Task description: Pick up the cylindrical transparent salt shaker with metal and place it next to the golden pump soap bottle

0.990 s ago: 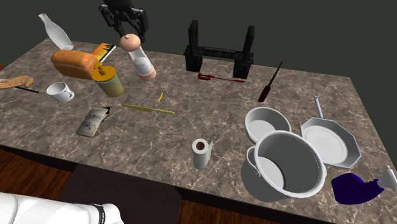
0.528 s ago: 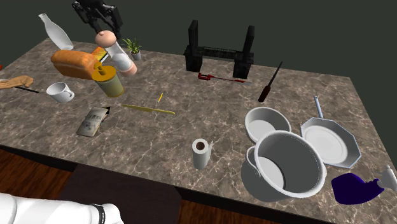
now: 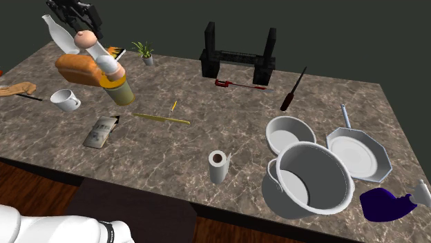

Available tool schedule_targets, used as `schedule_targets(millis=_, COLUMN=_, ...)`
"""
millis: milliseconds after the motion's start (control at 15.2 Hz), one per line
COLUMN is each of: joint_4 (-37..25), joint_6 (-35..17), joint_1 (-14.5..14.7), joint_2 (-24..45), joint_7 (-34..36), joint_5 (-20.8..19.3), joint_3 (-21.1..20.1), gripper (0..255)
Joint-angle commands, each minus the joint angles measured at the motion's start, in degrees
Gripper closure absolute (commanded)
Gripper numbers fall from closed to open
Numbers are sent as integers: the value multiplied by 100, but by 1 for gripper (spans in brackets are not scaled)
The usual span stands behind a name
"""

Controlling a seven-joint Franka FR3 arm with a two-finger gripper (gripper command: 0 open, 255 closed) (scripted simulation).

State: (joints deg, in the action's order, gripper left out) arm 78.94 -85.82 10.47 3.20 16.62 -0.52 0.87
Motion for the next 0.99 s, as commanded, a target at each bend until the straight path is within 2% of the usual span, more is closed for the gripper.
schedule_targets(millis=0, joint_4=-218, joint_6=66, joint_1=138, joint_2=153, joint_7=262, joint_5=-22, joint_3=-120, gripper=255)
schedule_targets(millis=330, joint_4=-897, joint_6=248, joint_1=517, joint_2=660, joint_7=905, joint_5=-116, joint_3=-406, gripper=255)
schedule_targets(millis=594, joint_4=-1717, joint_6=504, joint_1=863, joint_2=1240, joint_7=1395, joint_5=-233, joint_3=-596, gripper=255)
schedule_targets(millis=792, joint_4=-2625, joint_6=822, joint_1=1169, joint_2=1843, joint_7=1736, joint_5=-351, joint_3=-702, gripper=255)
schedule_targets(millis=924, joint_4=-3563, joint_6=1183, joint_1=1416, joint_2=2429, joint_7=1940, joint_5=-454, joint_3=-747, gripper=255)
